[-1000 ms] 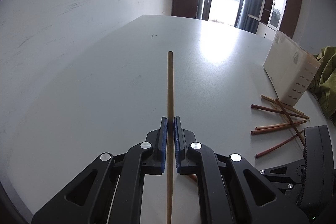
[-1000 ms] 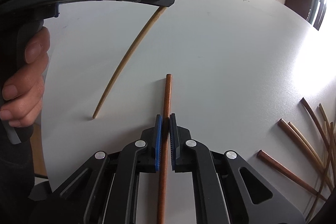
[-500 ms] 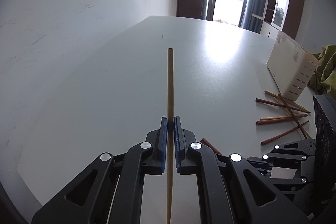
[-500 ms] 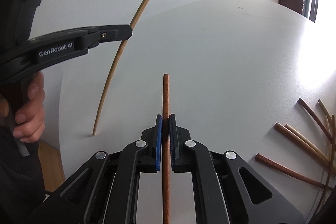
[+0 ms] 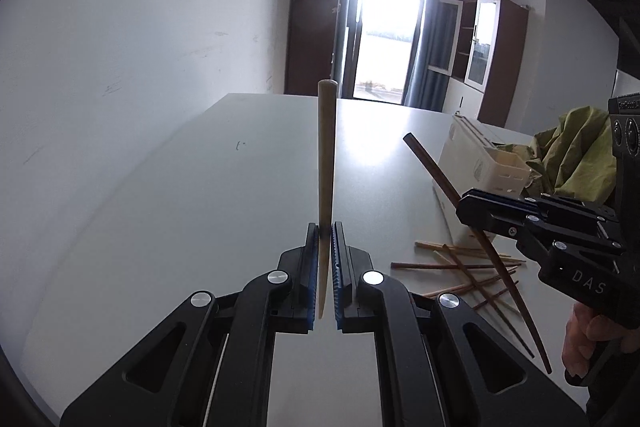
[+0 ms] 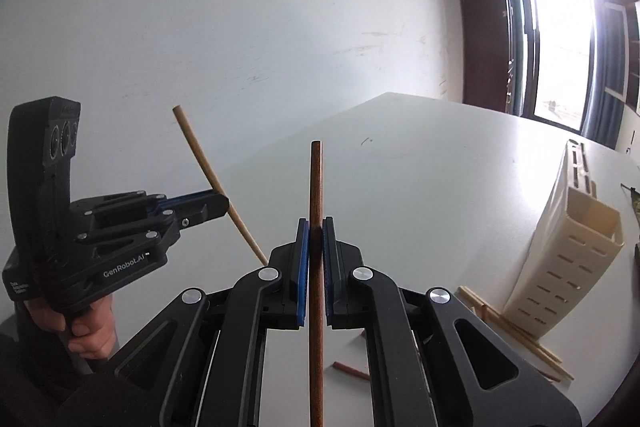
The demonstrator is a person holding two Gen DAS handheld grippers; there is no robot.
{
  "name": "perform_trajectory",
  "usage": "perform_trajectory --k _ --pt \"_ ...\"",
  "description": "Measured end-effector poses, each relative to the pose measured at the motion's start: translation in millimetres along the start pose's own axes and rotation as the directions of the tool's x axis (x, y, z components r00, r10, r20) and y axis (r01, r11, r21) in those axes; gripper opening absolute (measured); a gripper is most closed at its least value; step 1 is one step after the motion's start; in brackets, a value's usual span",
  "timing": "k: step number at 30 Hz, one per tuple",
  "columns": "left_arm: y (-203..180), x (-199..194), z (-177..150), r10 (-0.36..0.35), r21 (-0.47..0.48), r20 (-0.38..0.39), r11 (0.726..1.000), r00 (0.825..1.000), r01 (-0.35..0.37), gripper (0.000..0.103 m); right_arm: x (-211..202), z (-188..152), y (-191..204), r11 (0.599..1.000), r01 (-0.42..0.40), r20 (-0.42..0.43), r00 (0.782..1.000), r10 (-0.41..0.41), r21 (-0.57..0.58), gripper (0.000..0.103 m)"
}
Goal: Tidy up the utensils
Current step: 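Lower both chopsticks into the white holder and open both tools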
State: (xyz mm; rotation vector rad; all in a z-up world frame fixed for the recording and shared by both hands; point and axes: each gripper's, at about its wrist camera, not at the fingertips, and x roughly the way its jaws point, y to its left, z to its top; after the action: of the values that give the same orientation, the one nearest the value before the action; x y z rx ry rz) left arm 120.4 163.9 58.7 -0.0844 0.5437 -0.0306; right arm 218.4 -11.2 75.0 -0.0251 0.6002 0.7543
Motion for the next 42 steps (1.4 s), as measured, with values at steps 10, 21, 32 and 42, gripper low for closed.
perform_trajectory --k 10,21,32,42 --pt "-92.3 16.9 65.7 -0.165 0.094 0.084 0.983 0.983 0.157 0.006 -74.0 49.9 -80.9 0.991 0.113 0.21 0.969 -0.126 0.074 0.007" --pt "-153.5 45.8 119.7 -0.308 0.14 0.119 0.946 0.944 0.291 0.006 -89.7 73.0 -143.6 0.981 0.134 0.335 0.926 -0.175 0.14 0.007" --pt "-176.8 92.8 142.3 -0.366 0.144 0.102 0.926 0.925 0.35 0.006 -80.0 68.2 -196.5 0.975 0.103 0.513 0.836 -0.193 0.199 0.007" --pt "-188.4 120.9 126.4 -0.374 0.146 0.03 0.919 0.927 0.366 0.006 -72.1 52.1 -205.9 0.973 0.102 0.552 0.809 -0.203 0.208 0.007"
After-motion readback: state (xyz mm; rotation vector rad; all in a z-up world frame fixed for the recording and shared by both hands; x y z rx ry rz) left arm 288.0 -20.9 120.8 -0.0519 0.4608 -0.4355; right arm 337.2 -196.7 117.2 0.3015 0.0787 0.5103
